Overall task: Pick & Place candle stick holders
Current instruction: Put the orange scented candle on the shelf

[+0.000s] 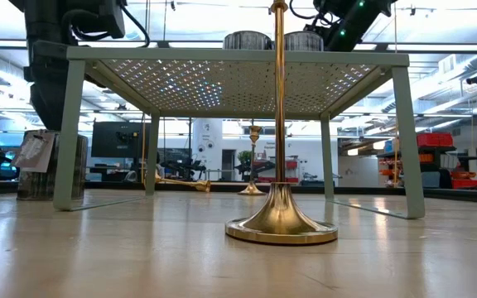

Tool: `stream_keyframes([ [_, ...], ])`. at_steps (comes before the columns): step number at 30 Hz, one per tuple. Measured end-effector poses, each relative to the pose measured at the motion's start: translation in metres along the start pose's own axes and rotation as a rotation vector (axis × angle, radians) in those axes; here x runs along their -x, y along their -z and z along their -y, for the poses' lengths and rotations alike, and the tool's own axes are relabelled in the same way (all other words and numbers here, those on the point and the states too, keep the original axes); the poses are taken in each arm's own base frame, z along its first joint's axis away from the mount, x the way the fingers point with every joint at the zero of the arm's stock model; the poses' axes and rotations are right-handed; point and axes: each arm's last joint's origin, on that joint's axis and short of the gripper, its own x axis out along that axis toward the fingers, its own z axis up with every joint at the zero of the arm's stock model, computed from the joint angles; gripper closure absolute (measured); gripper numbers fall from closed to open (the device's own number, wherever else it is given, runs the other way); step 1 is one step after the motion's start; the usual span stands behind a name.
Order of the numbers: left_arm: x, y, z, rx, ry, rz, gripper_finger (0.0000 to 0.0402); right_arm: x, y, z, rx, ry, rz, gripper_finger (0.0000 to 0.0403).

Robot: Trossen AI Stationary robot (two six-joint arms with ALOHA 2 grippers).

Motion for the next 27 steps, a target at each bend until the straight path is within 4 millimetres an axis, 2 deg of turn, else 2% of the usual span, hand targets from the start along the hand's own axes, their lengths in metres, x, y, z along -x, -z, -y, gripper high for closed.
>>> stream_keyframes([
  [14, -0.009, -0.004, 0.003, -0.004, -0.014, -0.041, 0.0003, 0.000, 0.000, 0.000, -0.003, 0.002, 0.000, 0.0003],
  [20, -0.015, -0.009, 0.008, -0.030, 0.032, -0.066, 0.0003, 0.000, 0.000, 0.000, 0.000, 0.003, 0.000, 0.0003],
  [27, -0.011, -0.007, 0.006, -0.038, 0.012, -0.050, 0.0003, 0.000, 0.000, 0.000, 0.000, 0.004, 0.000, 0.0003],
])
